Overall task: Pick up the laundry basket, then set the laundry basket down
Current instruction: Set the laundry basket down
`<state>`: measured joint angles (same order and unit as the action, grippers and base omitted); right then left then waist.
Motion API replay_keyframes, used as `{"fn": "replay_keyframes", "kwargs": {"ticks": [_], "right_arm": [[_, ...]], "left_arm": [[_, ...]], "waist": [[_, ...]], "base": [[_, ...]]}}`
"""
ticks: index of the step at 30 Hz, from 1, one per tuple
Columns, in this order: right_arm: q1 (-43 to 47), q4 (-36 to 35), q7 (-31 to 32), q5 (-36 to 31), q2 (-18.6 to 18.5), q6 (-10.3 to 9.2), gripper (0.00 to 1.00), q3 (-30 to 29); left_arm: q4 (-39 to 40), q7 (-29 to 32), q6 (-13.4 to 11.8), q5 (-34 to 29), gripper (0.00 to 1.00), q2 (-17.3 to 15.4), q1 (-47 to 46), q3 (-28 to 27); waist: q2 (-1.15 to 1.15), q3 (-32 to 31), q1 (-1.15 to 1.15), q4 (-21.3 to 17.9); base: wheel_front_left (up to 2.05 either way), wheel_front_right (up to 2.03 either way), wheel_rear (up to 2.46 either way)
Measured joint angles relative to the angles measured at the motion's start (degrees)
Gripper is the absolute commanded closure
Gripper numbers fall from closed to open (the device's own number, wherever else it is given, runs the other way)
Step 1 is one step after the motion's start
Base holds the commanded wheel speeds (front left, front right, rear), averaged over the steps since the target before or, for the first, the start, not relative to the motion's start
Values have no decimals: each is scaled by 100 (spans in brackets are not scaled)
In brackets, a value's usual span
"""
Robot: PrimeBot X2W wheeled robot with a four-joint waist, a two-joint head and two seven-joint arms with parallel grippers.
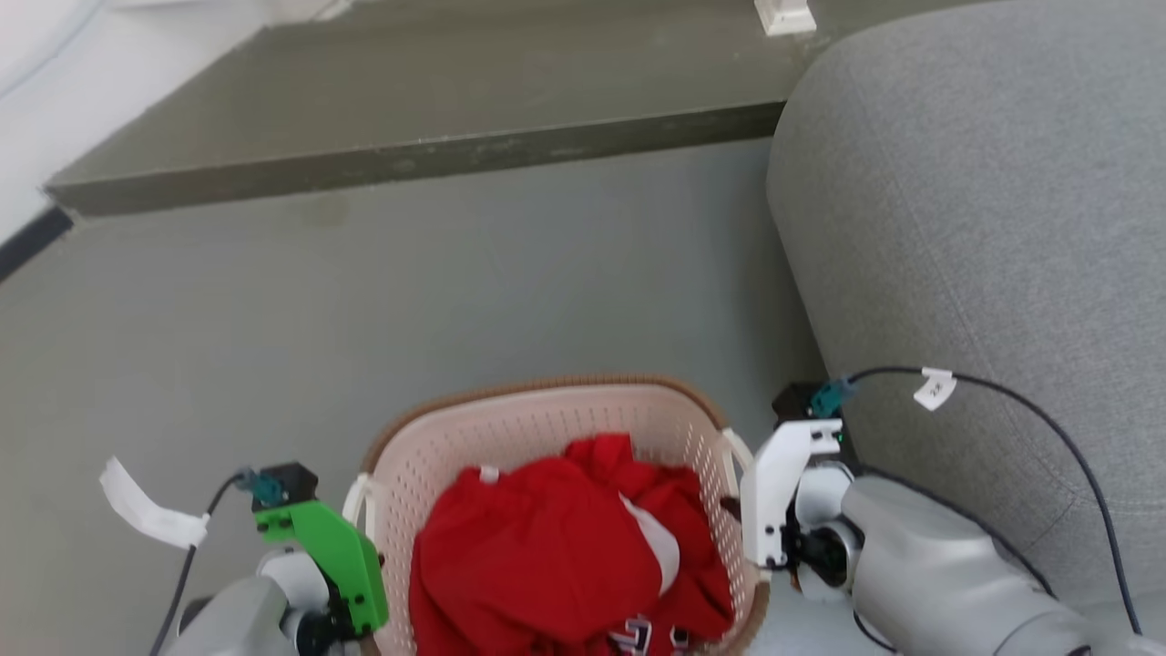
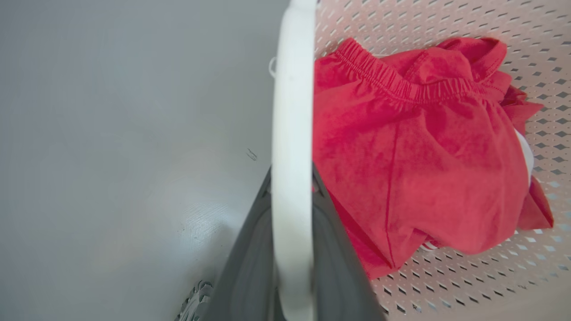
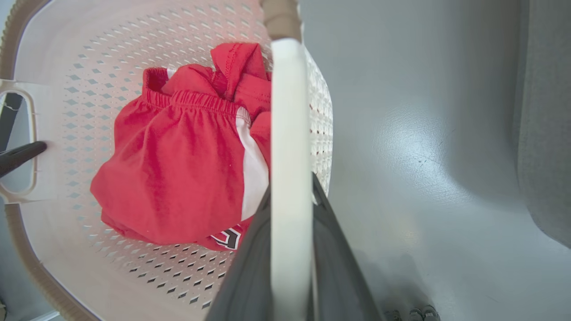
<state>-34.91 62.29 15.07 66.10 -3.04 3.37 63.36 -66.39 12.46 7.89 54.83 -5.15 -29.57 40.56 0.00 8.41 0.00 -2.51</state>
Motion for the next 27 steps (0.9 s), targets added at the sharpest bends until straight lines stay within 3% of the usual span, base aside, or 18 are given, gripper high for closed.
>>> {"fn": "replay_keyframes", "kwargs": {"ticks": [27], "right_arm": [[-1304, -156, -524, -20, -27, -205, 100, -64]], "left_arm": [[261, -553, 0, -33, 100, -250, -1235, -177]], "waist": [[0, 1598, 0, 66]], "base": [[0, 0, 0]]}}
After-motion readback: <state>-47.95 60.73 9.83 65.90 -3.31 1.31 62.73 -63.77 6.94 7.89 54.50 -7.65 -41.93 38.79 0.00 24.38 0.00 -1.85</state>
